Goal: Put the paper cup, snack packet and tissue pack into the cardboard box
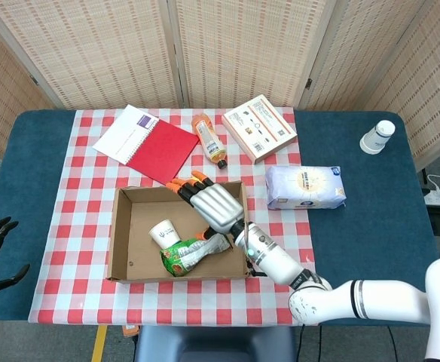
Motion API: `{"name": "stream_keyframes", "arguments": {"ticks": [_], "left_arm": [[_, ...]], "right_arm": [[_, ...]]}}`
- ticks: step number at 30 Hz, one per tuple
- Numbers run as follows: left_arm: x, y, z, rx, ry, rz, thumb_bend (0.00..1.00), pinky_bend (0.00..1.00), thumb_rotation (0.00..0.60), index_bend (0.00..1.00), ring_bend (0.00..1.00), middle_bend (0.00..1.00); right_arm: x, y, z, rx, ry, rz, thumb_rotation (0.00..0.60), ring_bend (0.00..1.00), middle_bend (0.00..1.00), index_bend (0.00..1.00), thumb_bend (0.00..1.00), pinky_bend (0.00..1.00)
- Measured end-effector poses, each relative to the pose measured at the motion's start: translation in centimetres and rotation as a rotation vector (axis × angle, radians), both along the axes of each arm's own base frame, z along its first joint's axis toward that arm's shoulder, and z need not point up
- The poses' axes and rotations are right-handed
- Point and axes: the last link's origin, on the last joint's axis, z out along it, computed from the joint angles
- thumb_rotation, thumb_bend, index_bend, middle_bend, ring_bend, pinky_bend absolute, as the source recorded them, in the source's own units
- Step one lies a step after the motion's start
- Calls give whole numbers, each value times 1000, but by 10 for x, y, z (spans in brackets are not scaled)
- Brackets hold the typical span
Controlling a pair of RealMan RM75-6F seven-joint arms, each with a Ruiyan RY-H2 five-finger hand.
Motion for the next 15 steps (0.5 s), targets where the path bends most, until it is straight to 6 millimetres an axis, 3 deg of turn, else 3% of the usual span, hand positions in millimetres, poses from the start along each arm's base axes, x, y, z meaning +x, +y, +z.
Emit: {"name": "stream_keyframes", "arguments": {"ticks": [8, 12, 15], "left_arm": [[1, 0, -3, -8, 6, -3, 242, 286, 600, 144, 0, 47], [3, 0, -4, -13, 10, -7, 242, 286, 600, 144, 0, 47], [4, -1, -5, -13, 14, -10, 242, 286, 600, 144, 0, 47]], "right_arm": [[-26, -5, 44, -155, 109, -28, 600, 0, 0, 0, 0, 0], [-53, -10, 67, -213, 213, -102, 600, 0, 0, 0, 0, 0], [-88, -11, 81, -236, 303, -189, 600, 0, 0, 0, 0, 0]]}}
